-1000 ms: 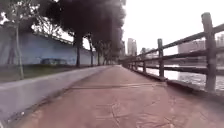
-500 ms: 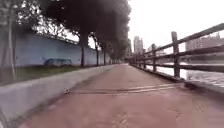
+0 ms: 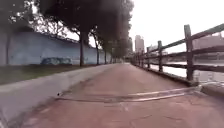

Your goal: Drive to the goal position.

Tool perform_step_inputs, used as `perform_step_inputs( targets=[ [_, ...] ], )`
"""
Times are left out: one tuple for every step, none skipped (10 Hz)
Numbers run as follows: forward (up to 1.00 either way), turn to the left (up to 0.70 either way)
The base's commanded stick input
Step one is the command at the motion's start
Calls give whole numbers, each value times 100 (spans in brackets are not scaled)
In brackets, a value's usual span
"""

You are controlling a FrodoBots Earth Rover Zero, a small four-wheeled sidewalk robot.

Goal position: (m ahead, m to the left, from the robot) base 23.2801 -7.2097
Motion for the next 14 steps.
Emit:
perform_step_inputs(
  targets=[
    [100,0],
    [100,0],
    [100,0],
    [100,0],
    [100,0],
    [100,0],
    [100,0],
    [100,0],
    [100,0],
    [100,0],
    [100,0],
    [100,0],
    [100,0],
    [100,0]
  ],
)
